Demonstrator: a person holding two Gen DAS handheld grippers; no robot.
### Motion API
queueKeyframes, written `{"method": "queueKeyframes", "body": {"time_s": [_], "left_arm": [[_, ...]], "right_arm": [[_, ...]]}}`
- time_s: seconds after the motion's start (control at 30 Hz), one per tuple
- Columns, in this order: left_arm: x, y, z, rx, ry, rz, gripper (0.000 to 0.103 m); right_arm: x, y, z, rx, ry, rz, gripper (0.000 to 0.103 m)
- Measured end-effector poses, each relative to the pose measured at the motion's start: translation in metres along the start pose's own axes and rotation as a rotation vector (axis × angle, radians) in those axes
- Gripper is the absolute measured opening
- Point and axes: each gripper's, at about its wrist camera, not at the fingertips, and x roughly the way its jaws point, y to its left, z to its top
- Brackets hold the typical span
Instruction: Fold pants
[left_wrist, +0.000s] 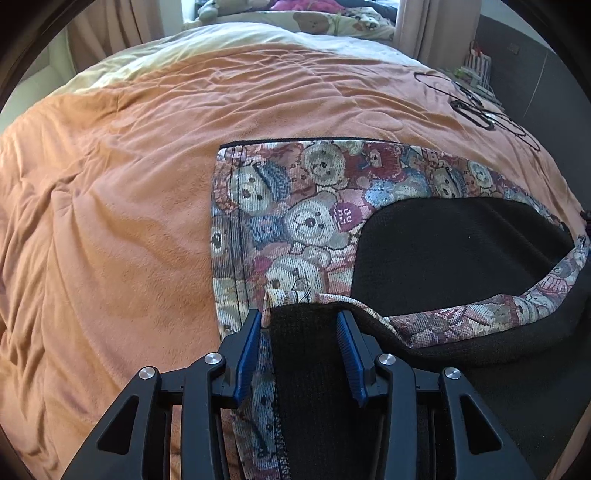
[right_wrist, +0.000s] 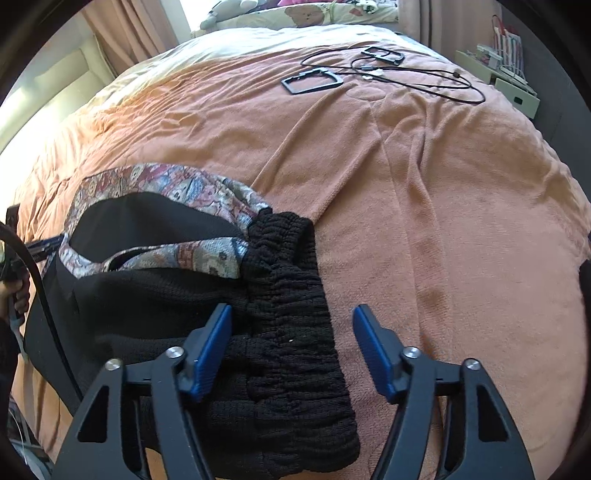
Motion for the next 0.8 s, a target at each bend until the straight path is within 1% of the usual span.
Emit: {"method": "queueKeyframes", "body": {"time_s": [0.13, 0.33, 0.4, 0.53, 0.6, 0.7, 0.73, 0.77, 0.8], "left_arm": [[-0.009, -0.001, 0.0, 0.012, -0.011, 0.006, 0.044], [-0.028, 0.002, -0.006, 0.04, -0.024, 0.047, 0.044], [-0.03, 0.001, -0.007, 0.045, -0.022, 0.031, 0.044], [-0.018, -0.005, -0.007, 0.06, 0.01, 0.028, 0.044], [-0.007, -0.005, -0.005, 0.06, 0.031, 0.042, 0.044], [0.001, -0.002, -0.001, 0.042, 0.032, 0.035, 0.044], [0.001, -0.002, 0.001, 0.037, 0.02, 0.028, 0.041], [0.0, -0.002, 0.002, 0.039, 0.009, 0.022, 0.026], [0.0, -0.002, 0.004, 0.041, 0.009, 0.014, 0.016]], "right_arm": [[-0.001, 0.0, 0.001, -0.012, 0.002, -0.005, 0.063], [-0.001, -0.003, -0.002, 0.008, 0.0, 0.012, 0.063], [0.0, -0.004, -0.004, 0.016, 0.0, 0.017, 0.063], [0.0, -0.006, -0.006, 0.026, 0.0, 0.027, 0.063], [0.001, -0.007, -0.007, 0.028, 0.002, 0.031, 0.063], [0.002, -0.006, -0.006, 0.024, 0.005, 0.029, 0.063], [0.002, -0.005, -0.005, 0.02, 0.004, 0.027, 0.062], [0.002, -0.004, -0.005, 0.013, 0.001, 0.025, 0.055], [0.003, -0.003, -0.004, 0.005, 0.002, 0.04, 0.044]]}}
